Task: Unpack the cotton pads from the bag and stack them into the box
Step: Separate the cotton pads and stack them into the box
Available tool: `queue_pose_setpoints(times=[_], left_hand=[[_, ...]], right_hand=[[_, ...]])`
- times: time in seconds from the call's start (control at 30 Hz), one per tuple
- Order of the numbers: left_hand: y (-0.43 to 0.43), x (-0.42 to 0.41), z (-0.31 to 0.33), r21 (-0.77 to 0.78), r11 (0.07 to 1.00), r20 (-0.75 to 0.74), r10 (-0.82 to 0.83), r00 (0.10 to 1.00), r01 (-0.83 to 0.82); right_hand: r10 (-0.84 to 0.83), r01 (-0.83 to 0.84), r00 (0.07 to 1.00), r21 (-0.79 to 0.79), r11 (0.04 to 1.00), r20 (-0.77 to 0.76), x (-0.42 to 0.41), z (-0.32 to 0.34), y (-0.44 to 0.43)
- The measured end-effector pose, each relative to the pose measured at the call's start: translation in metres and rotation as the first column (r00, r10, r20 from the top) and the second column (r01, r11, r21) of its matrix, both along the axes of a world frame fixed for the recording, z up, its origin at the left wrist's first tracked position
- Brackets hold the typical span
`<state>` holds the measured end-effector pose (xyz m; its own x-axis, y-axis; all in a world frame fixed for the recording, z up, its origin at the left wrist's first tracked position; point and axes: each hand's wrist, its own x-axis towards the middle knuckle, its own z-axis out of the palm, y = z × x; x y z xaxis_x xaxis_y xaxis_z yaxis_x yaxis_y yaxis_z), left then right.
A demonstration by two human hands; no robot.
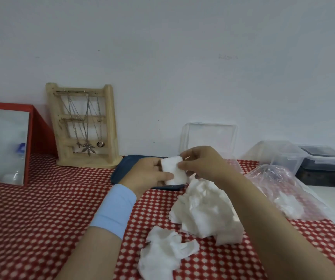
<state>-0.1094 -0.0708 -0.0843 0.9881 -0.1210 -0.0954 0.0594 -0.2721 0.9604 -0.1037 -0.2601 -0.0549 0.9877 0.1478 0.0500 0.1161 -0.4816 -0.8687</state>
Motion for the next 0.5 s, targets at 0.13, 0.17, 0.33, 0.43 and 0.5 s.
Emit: queue_pose_setpoints(times=[0.13, 0.17, 0.33, 0.43, 0.5], left_hand=[[0.027, -0.018, 0.003, 0.249, 0.956, 0.119, 0.125, 0.985, -0.151], [0.033, -0.023, 0.002, 0.261, 0.948, 0.117, 0.156, 0.981, -0.182], [0.047, -0.045, -0.006, 0.230, 0.937, 0.114, 0.241, 0.964, -0.262], [0.049, -0.052, -0.010, 0.218, 0.940, 0.098, 0.247, 0.964, -0.263], [0.050, -0.053, -0.012, 0.209, 0.942, 0.094, 0.247, 0.964, -0.262]], right_hand=[[0.176, -0.126, 0.977, -0.346, 0.930, 0.118, -0.019, 0.013, 0.023], [0.286, -0.246, 0.957, -0.403, 0.882, 0.042, -0.024, 0.014, 0.029], [0.569, -0.627, 0.741, -0.671, 0.395, -0.357, -0.044, 0.004, 0.061], [0.592, -0.663, 0.693, -0.686, 0.299, -0.411, -0.049, -0.007, 0.071], [0.579, -0.655, 0.700, -0.701, 0.284, -0.419, -0.050, -0.010, 0.072]])
